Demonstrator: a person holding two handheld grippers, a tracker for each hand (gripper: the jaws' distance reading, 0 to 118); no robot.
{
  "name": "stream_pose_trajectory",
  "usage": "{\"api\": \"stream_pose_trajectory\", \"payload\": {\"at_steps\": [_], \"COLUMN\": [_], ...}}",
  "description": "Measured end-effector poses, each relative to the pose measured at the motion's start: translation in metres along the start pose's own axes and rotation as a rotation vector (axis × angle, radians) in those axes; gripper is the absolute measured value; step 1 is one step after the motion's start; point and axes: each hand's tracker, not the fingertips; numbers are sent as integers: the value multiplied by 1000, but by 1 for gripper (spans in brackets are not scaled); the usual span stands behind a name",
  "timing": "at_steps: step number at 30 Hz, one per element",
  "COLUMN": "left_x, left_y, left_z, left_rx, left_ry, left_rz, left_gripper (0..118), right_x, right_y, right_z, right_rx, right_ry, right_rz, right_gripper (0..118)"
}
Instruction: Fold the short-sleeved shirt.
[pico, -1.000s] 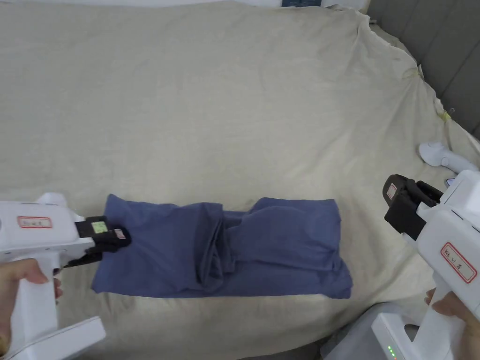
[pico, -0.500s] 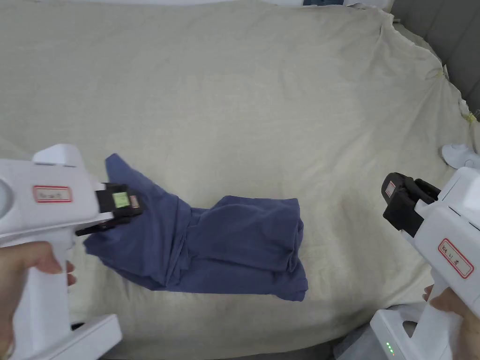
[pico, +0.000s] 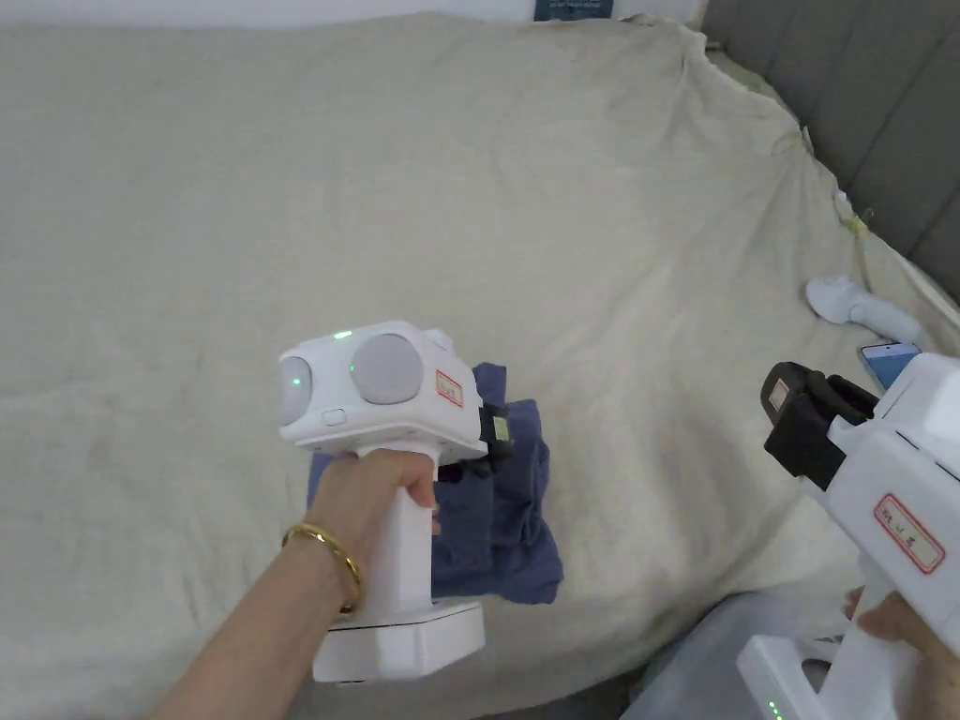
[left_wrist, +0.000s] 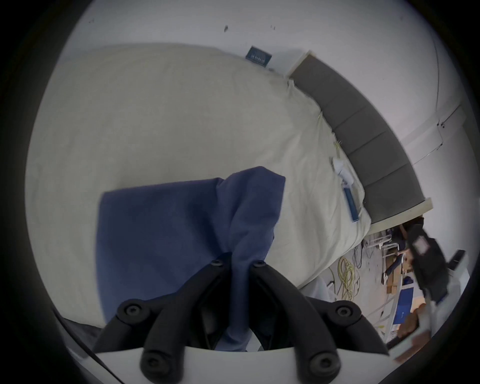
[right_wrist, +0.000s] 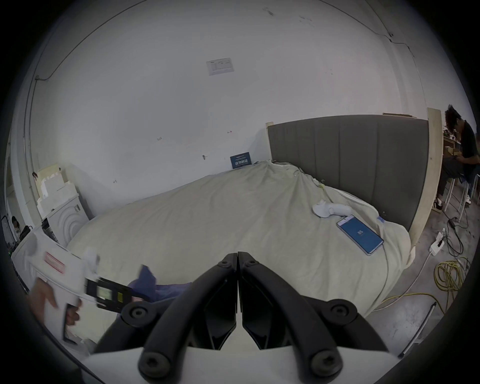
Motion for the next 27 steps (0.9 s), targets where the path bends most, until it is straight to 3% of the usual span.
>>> {"api": "stream_pose_trajectory", "payload": {"at_steps": [2, 3, 4, 6, 9, 12, 14, 16, 17, 18, 19, 20, 24, 27], "left_x": [5, 5, 5, 5, -2, -20, -25, -26, -22, -19, -16, -14, -4, 15], "left_y": [-1, -2, -3, -4, 7, 19, 14, 4, -2, -8, -16, -25, -55, -81], "left_z": [-23, -31, -35, -35, -11, 28, 59, 73, 75, 73, 68, 61, 22, -14], "left_rx": [-55, -83, -111, -123, -87, 93, 258, 390, 430, 460, 482, 494, 423, 358], "left_ry": [-6, -41, -70, -134, -208, -251, -237, -79, 19, 94, 170, 224, 137, 155], "left_rz": [-9, -1, 17, 51, 75, 83, 18, -60, -118, -182, -242, -273, -276, -373], "left_gripper": [35, 59, 73, 92, 98, 98, 98, 83, 67, 34, 14, 4, 0, 0], "right_x": [5, 9, 11, 14, 17, 6, 2, -4, -6, -8, -11, -13, -19, -20], "right_y": [1, 1, 1, 2, 3, 5, 5, 5, 5, 5, 5, 5, 6, 6], "right_z": [2, 2, 2, 2, 0, 0, -2, -4, -6, -8, -8, -8, -7, -4], "right_rx": [1, 1, 2, 2, 5, 1, 0, -4, -7, -10, -11, -11, -14, -18], "right_ry": [-13, -19, -26, -32, -35, -24, -16, -7, -2, 4, 7, 10, 21, 16], "right_rz": [-2, -2, -3, -7, -10, -11, -8, -4, -5, -5, -6, -5, 2, 5], "right_gripper": [0, 0, 0, 0, 0, 0, 0, 0, 0, 0, 0, 0, 0, 0]}}
